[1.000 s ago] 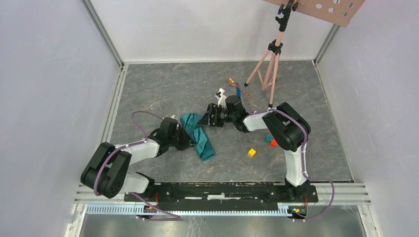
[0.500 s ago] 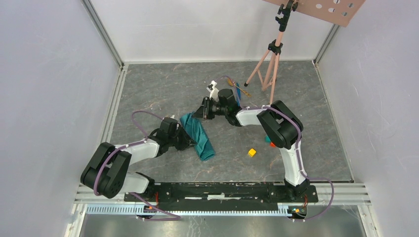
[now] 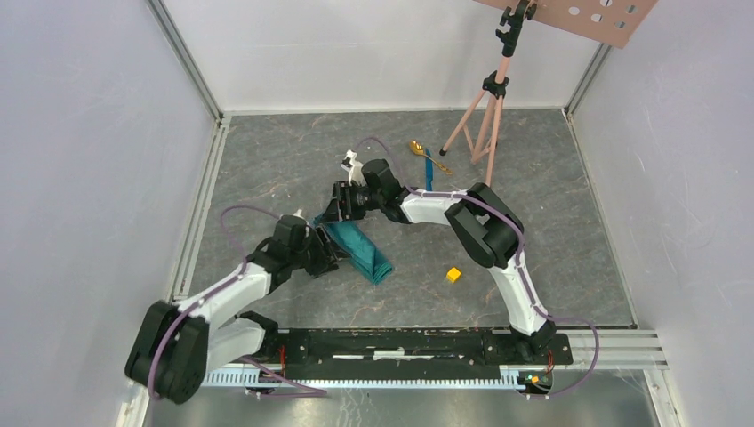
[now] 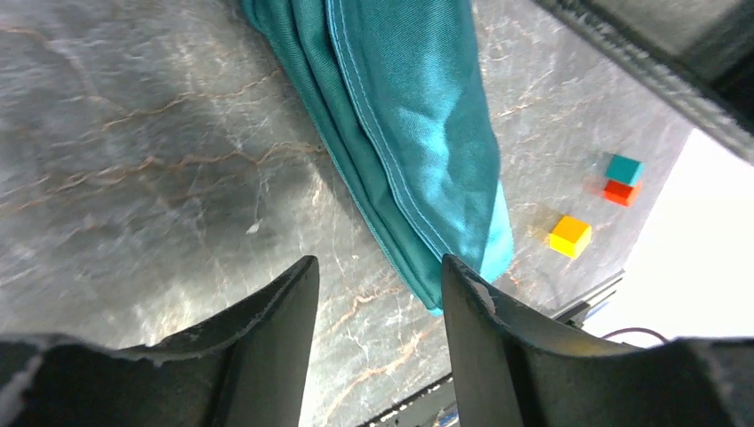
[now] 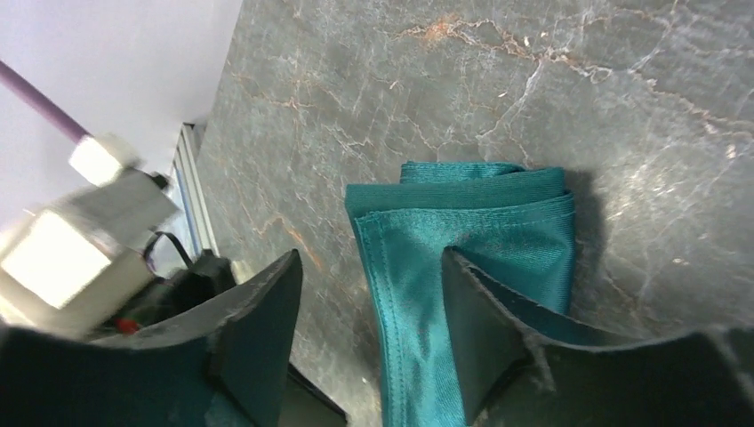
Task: Fold the napkin into a case and place the utensils inside
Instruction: Smooth out the smaller rectangle-folded napkin at the center of the board.
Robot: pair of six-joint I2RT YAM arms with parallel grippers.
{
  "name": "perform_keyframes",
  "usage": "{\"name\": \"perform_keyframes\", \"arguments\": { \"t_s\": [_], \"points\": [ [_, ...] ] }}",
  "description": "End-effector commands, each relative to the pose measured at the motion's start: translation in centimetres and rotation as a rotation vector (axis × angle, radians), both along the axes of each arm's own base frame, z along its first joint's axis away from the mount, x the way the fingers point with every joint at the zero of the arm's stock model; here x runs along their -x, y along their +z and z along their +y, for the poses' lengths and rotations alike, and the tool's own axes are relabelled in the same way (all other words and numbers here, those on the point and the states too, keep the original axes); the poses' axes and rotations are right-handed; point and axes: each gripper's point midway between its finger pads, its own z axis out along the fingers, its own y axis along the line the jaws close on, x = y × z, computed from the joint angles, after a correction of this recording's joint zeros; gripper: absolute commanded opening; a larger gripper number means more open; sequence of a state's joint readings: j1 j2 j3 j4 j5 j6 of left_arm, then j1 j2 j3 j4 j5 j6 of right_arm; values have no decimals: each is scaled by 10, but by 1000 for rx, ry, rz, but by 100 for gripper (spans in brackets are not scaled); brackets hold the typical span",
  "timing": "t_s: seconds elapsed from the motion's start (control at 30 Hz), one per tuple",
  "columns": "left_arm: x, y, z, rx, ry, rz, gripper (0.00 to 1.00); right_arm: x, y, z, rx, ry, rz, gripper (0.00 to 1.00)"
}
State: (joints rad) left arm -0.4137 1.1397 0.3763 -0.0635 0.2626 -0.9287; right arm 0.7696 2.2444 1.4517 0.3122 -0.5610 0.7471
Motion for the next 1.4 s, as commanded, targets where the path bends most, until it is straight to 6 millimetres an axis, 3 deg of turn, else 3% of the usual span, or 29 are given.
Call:
{"name": "perform_keyframes", "arguments": {
  "t_s": [0.0, 0.1, 0.27, 0.5, 0.63, 0.77, 0.93, 1.07, 1.2, 1.37],
  "points": [
    [7, 20, 22, -27, 28, -24, 62, -13, 43, -9, -17, 54, -125, 69],
    [3, 39, 35, -6, 76, -55, 64, -13, 59, -17, -30, 103, -139, 72],
    [-19, 68, 47, 13, 111, -85, 68, -5, 68, -52, 17, 96, -181, 73],
    [-75, 89, 45, 8, 78, -112, 60, 69, 36, -69, 61, 219, -119, 55],
    [-104, 81, 34, 25, 28, -76, 60, 100, 22, -75, 75, 275, -103, 51],
    [-121, 54, 35, 5, 49, -33, 54, 111, 8, -86, 114, 300, -111, 50],
    [-127, 15, 49, -88, 104, 41, 50, 124, -18, -107, 181, 303, -88, 48],
    [-125, 6, 56, -138, 101, 48, 48, 134, -29, -125, 231, 288, -85, 47],
    [-121, 22, 55, -140, 63, 23, 49, 135, -18, -126, 208, 279, -112, 47],
    [-117, 76, 48, -86, 32, -80, 58, 112, 18, -111, 166, 248, -300, 55]
  ]
}}
